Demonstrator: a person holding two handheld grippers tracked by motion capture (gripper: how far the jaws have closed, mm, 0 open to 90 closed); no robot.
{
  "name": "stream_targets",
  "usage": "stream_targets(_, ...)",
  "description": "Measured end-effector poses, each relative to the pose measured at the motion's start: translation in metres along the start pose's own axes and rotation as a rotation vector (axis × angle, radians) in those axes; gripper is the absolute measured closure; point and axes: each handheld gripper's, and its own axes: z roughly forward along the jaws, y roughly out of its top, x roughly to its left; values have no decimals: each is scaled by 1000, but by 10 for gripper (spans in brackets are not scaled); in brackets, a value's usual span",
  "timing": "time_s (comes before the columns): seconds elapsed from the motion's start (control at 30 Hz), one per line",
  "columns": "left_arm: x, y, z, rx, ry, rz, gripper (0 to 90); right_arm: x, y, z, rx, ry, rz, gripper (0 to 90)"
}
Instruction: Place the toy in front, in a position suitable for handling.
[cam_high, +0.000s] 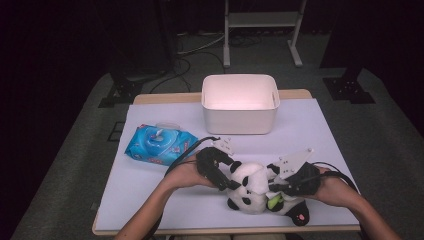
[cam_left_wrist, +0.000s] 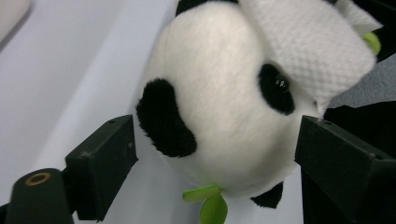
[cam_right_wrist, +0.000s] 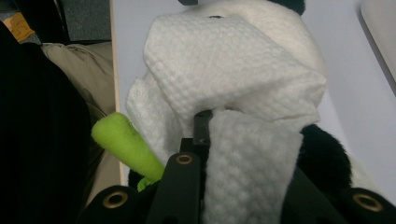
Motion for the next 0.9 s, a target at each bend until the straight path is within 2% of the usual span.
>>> stream_targets(0.07,1,-1,7,9,-40,-8,127,0,0,0,-3,7,2,822)
stream_targets(0.1,2,-2,9,-5,-70,-16,170,0,1,0,2,12,4,822)
stream_targets(0.2,1,-3,9,-20,-70,-12,222,-2,5,-1,14,8,-6,823)
stream_targets(0.23,0,-2,8,-21,-66,-9,233,-3,6,-2,2,14,-4,824)
stream_targets(0.3,-1,-1,7,-9,-59,10,239,-6,11,-3,-23,19,1,824)
stream_targets(0.4,-4,0,6,1,-50,29,251,-7,21,0,-26,16,-14,824)
stream_targets(0.53,-6,0,5,-6,-48,30,252,-12,35,2,-43,13,-27,824)
stream_targets(0.73,-8,-1,4,-10,-38,41,252,-15,58,13,-8,15,-50,823)
stream_targets(0.8,-9,-2,4,-15,-34,40,252,-15,61,14,12,15,-63,824)
stream_targets(0.9,-8,-4,3,-25,-38,41,252,-17,58,12,18,20,-53,823)
